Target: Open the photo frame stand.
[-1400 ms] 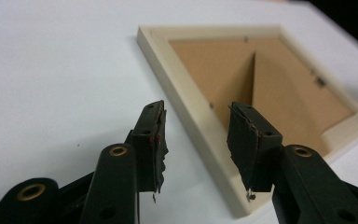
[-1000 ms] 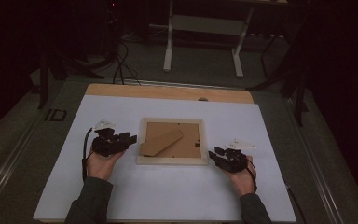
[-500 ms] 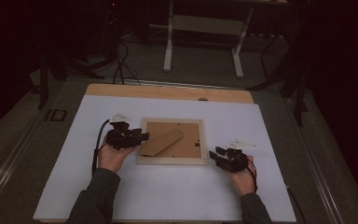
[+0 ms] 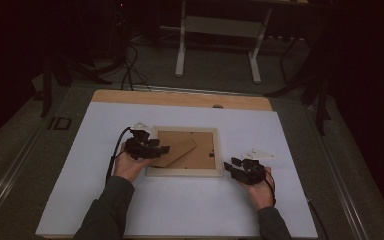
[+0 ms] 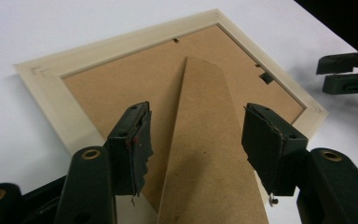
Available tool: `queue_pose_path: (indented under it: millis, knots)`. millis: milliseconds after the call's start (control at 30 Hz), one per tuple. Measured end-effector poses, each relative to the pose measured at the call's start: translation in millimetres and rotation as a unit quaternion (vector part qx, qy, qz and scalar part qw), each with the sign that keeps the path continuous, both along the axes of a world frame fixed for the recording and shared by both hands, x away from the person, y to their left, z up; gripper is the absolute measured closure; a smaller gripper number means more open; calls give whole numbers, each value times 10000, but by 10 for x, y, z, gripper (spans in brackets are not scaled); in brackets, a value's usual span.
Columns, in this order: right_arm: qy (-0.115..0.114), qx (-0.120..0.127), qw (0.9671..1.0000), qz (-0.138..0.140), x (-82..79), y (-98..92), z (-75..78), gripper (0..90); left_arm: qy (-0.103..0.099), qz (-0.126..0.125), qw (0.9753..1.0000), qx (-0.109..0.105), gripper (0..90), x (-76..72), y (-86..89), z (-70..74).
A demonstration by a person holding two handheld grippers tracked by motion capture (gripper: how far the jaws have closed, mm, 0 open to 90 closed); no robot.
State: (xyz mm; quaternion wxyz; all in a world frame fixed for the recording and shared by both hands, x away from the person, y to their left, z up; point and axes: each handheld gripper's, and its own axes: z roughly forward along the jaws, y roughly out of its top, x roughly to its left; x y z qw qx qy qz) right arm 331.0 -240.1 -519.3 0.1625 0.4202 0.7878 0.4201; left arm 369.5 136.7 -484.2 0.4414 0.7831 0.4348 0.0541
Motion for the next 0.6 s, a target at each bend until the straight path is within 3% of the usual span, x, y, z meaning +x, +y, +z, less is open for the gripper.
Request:
queue_pose_path:
  millis: [267, 600]
  knots:
    - [15, 11, 10000, 10, 2, 3, -3, 576, 147, -195, 9997, -44, 403, 61, -29, -87]
    - [4, 53, 10000, 15, 5, -14, 7, 576, 224, -403, 9989, 82, 403, 121, -102, -149]
